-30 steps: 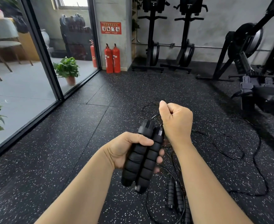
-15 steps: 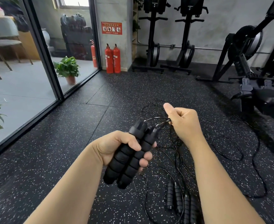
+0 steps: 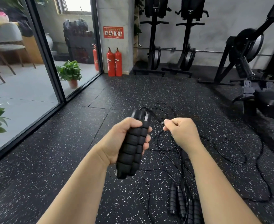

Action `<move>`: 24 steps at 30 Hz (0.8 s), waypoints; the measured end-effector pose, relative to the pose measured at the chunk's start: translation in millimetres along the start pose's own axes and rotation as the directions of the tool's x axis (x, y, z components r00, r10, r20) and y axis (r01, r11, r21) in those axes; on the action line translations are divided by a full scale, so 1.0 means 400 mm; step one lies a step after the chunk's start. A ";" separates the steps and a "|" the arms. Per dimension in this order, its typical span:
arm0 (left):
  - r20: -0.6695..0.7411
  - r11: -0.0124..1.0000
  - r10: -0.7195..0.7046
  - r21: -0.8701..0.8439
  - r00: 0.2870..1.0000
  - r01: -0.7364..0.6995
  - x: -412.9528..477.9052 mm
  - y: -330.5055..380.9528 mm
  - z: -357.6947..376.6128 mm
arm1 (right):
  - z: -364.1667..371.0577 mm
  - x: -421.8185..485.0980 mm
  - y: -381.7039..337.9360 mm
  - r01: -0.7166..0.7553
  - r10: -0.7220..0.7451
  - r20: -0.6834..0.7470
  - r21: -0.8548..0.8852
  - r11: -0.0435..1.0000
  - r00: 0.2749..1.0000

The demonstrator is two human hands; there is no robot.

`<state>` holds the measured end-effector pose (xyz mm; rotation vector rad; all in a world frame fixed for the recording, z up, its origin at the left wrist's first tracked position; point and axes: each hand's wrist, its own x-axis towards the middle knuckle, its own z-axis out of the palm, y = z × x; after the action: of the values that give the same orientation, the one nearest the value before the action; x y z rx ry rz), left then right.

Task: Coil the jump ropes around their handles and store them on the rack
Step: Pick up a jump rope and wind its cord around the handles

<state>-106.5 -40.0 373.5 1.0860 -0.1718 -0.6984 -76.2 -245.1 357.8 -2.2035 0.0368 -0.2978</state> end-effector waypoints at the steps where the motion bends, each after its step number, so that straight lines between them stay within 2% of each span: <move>1: -0.088 0.994 0.037 0.107 0.995 -0.028 0.005 -0.006 0.009 | 0.006 -0.004 -0.004 -0.009 0.012 0.071 -0.049 0.999 0.997; 4: -0.251 0.885 0.178 0.463 0.951 -0.043 0.010 -0.018 0.015 | 0.015 -0.017 -0.024 -0.001 0.025 0.259 -0.093 0.996 0.966; 7: -0.327 0.826 0.197 0.564 0.924 0.023 0.004 -0.018 0.000 | 0.013 -0.023 -0.047 -0.006 0.005 0.388 0.003 1.000 0.922; 9: -0.302 0.785 0.196 0.618 0.933 0.036 0.001 -0.019 -0.001 | 0.015 -0.027 -0.060 -0.014 -0.015 0.463 0.057 0.998 0.886; 11: -0.267 0.777 0.193 0.629 0.944 0.018 0.002 -0.021 0.005 | 0.018 -0.033 -0.070 -0.001 -0.039 0.510 0.078 0.997 0.859; 13: -0.271 0.818 0.190 0.575 0.944 0.001 0.001 -0.020 0.007 | 0.016 -0.039 -0.079 0.009 -0.062 0.530 0.103 0.995 0.846; 19: -0.290 0.906 0.132 0.424 0.948 0.003 -0.002 -0.014 0.003 | -0.002 -0.049 -0.097 0.021 -0.097 0.528 0.147 0.989 0.844; 21: -0.321 0.891 0.128 0.452 0.939 0.033 0.000 -0.013 0.004 | 0.003 -0.050 -0.098 0.023 -0.089 0.526 0.131 0.991 0.846; 24: -0.434 0.805 0.148 0.575 0.889 0.146 0.009 -0.015 -0.001 | 0.020 -0.047 -0.091 0.035 -0.041 0.506 0.022 0.999 0.862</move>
<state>-106.0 -43.6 367.5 1.8364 0.0290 -0.3590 -95.4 -214.3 378.2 -2.2071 -0.2991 0.2696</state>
